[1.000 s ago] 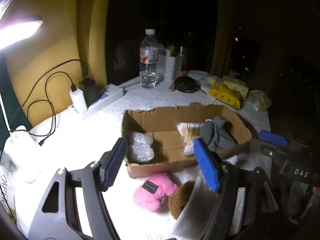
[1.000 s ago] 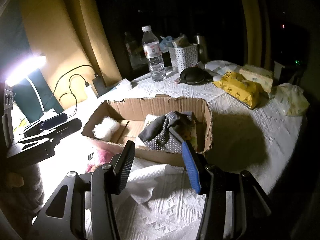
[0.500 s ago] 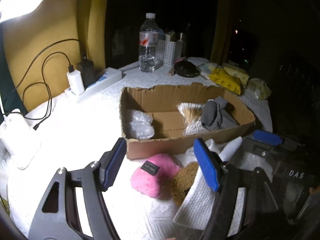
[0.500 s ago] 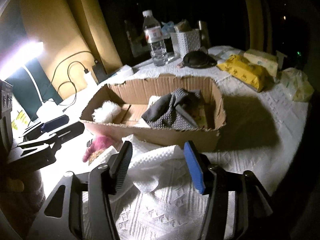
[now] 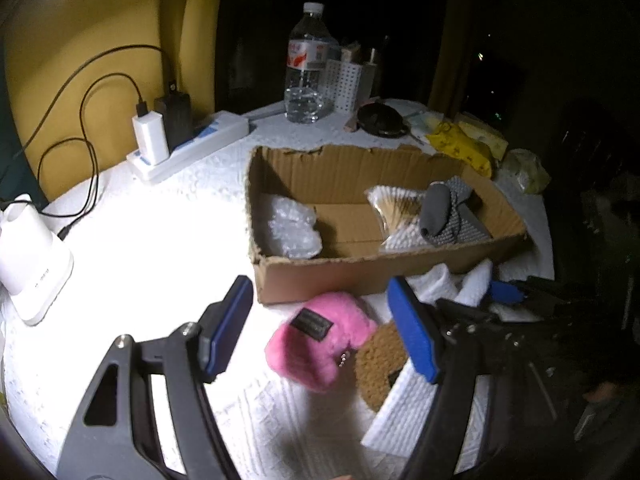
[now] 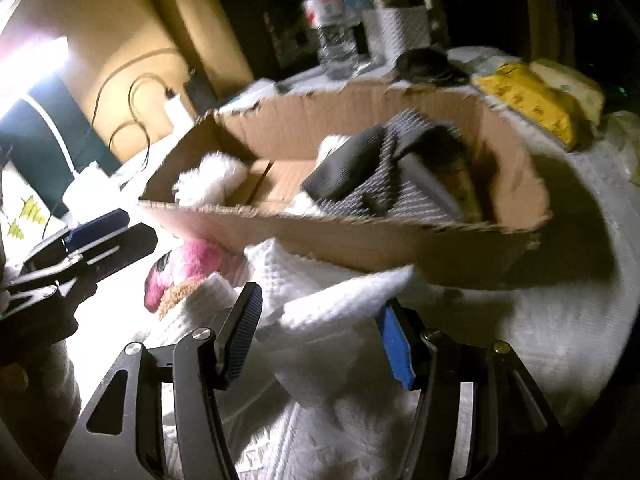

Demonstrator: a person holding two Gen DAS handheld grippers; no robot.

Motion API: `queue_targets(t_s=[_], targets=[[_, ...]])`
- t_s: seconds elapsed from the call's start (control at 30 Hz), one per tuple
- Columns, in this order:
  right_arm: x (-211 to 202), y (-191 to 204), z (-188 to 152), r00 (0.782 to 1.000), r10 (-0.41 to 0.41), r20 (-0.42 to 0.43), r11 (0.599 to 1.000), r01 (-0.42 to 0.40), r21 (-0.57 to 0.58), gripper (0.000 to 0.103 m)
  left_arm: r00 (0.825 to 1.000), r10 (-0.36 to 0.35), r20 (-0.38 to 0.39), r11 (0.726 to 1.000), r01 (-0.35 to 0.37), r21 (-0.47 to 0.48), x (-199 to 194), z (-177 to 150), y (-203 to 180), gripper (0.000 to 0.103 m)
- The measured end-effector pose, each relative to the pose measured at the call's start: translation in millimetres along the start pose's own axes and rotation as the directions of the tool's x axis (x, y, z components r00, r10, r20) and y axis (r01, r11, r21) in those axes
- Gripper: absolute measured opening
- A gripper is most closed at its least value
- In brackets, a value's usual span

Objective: Organize soft objects
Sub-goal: 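Grasp the white towel beside the box with the right gripper, then grasp the white towel edge with the left gripper while the right holds the towel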

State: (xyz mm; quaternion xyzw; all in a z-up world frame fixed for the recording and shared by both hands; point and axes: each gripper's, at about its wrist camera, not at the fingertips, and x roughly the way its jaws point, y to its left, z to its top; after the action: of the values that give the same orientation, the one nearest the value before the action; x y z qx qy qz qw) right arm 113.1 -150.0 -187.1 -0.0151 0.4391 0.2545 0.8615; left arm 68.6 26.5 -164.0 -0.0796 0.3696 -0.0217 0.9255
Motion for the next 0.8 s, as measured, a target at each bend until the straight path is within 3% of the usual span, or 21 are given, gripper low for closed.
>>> queue_targets(t_s=[0.1,0.17,0.23,0.3,0.6,0.8], targets=[[9.8,2.4,-2.2,1.0,-0.024,-0.017,1.0,0.024,-0.012,0.058,1.0,0.0,-0.004,1.0,0.0,0.004,0.7,-0.7,-1.9,0.071],[12.3,2.1,-4.2,0.999,-0.031,-0.018,0.999,0.03,-0.021,0.047,1.0,0.001,-0.007,1.0,-0.001,0.009,0.4,-1.2,-4.4,0.071],[10.7,1.2,-5.5,0.999,-0.046,-0.013,0.998,0.045,-0.032,0.024,1.0,-0.001,-0.012,1.0,0.001,0.017,-0.7,-2.5,-8.8,0.071],[6.8,-1.6,-7.1,0.999,-0.039,-0.006,0.999,0.039,-0.028,0.017,1.0,-0.004,-0.02,1.0,0.004,0.029,-2.6,-5.4,-14.6,0.071],[-35.6,-18.5,-12.1,0.995,-0.054,0.078,0.999,0.054,-0.001,0.015,0.997,-0.033,-0.065,0.997,0.037,0.064,-13.1,-23.5,-46.2,0.071],[-58.0,-33.5,-18.0,0.992,-0.06,0.114,0.998,0.057,0.026,0.015,0.993,-0.003,-0.114,0.998,0.01,0.058,-6.7,-38.4,-55.5,0.071]])
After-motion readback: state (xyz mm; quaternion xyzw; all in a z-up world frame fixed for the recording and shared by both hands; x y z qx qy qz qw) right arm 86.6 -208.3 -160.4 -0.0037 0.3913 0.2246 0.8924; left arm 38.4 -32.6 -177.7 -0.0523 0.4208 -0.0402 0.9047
